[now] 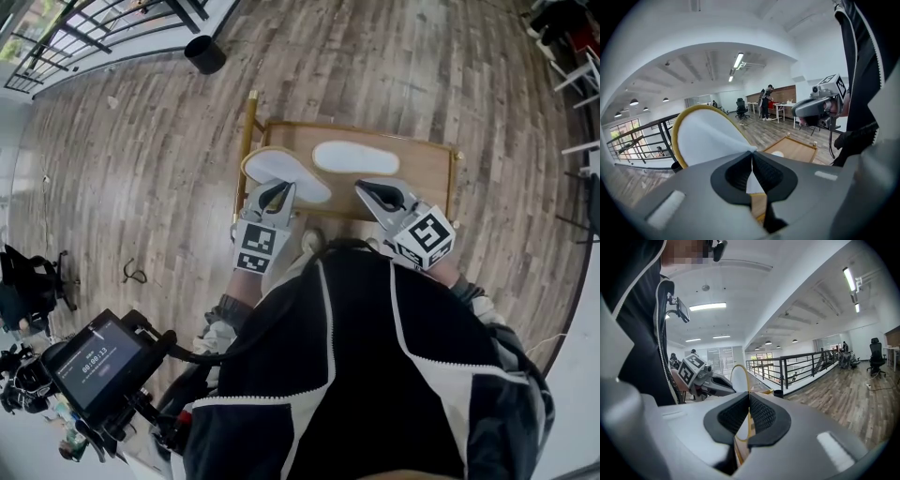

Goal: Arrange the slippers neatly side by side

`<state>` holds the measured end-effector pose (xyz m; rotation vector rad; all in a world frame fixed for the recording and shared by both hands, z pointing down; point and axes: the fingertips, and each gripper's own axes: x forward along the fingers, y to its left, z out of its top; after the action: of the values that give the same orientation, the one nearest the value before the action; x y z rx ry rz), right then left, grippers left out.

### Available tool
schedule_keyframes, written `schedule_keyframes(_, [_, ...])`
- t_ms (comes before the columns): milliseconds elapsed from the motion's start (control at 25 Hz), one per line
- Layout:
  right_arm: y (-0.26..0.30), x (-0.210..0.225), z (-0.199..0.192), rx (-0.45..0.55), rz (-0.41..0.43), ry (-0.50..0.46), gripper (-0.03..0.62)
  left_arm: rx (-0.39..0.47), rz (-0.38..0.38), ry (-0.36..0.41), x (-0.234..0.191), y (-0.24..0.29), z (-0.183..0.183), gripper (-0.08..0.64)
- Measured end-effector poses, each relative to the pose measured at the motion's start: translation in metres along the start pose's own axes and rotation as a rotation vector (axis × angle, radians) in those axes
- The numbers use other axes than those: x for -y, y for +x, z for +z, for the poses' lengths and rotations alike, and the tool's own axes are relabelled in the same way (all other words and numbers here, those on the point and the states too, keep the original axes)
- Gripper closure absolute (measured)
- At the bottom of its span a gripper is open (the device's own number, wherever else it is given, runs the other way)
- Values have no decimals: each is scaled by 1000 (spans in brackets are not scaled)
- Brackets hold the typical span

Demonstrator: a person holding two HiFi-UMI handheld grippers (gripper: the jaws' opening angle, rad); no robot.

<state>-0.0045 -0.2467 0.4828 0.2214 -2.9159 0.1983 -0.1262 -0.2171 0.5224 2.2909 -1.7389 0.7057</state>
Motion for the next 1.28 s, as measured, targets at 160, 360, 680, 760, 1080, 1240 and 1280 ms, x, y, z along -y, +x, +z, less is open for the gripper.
schedule_keyframes(160, [-8, -5, -6, 8, -32, 7, 583, -58, -10, 31, -6, -2, -22, 534])
schedule_keyframes(360, [-7, 1, -12, 7, -84, 30, 583, -169, -47, 47, -21, 6, -56, 534])
schedule_keyframes(680, [11, 33, -9, -4, -143, 65, 583, -382, -146, 82, -42, 62, -97, 534])
schedule_keyframes(760, [5, 30, -10, -5, -165, 69, 583, -416, -169, 111, -35, 68, -105, 534])
schedule_keyframes(1080, [-14, 17, -7, -10, -228, 63, 583, -476, -203, 125, -32, 96, -125, 534])
schedule_keyframes(1240, [-27, 10, -4, -21, -262, 66, 583, -497, -198, 105, -35, 109, -134, 534])
schedule_keyframes(1280, [-30, 9, -3, -23, -269, 67, 583, -505, -194, 99, -36, 113, -137, 534])
